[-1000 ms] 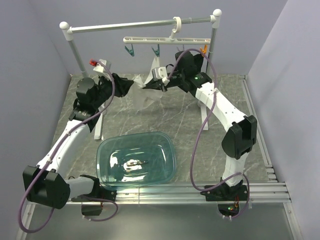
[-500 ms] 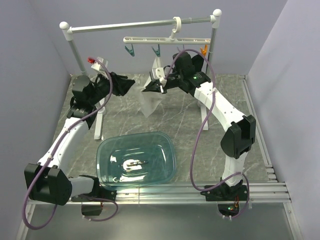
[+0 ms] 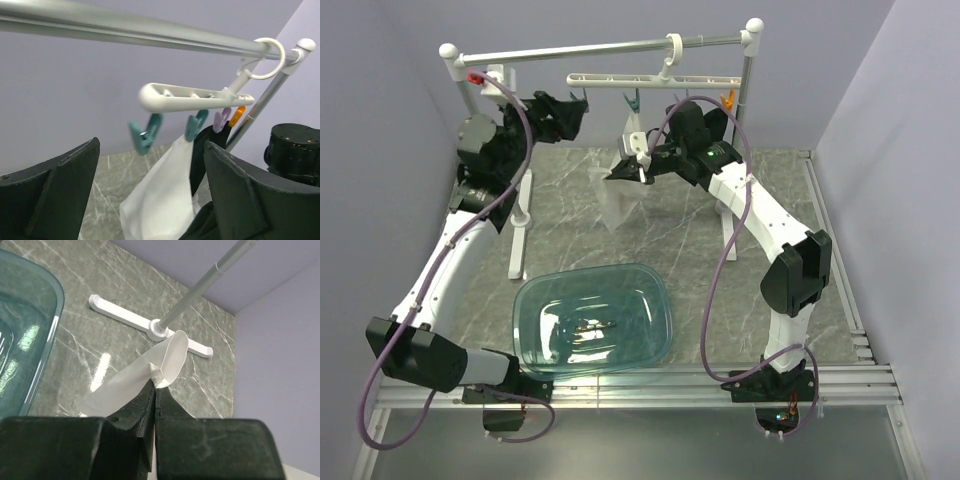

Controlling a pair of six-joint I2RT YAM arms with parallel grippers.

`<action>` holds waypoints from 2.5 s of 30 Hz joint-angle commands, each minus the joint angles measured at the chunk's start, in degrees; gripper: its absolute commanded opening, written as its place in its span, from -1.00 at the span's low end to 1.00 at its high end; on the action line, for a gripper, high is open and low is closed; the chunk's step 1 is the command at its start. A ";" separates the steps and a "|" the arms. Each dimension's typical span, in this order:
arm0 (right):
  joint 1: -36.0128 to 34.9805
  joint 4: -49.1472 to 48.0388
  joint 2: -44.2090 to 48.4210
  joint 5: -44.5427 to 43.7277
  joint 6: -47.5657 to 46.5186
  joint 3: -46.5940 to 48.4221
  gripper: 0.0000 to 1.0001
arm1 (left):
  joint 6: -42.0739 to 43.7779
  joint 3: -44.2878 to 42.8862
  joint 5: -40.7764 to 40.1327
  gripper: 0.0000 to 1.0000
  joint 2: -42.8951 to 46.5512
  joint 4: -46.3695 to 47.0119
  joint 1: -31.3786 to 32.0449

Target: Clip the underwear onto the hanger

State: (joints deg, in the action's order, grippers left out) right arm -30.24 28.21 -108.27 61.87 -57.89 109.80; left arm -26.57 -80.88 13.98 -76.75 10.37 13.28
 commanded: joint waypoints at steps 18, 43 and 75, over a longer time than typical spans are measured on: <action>-1.84 -8.61 1.13 -1.92 8.05 0.33 -1.00 | 7.06 -12.36 -36.04 0.72 -5.95 -10.19 14.14; -2.02 -10.01 0.69 -3.68 8.32 1.29 -1.00 | 6.09 -19.40 -36.66 -0.47 -11.05 -13.18 13.97; -1.84 -13.26 1.22 -4.30 10.69 0.50 -1.00 | 13.56 -12.98 -33.93 -0.75 -8.77 0.80 13.35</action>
State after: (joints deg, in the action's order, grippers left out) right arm -31.90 17.17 -108.27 57.98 -47.79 109.19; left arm -14.17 -93.14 -21.26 -87.92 7.14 26.72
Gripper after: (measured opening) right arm 0.010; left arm 0.361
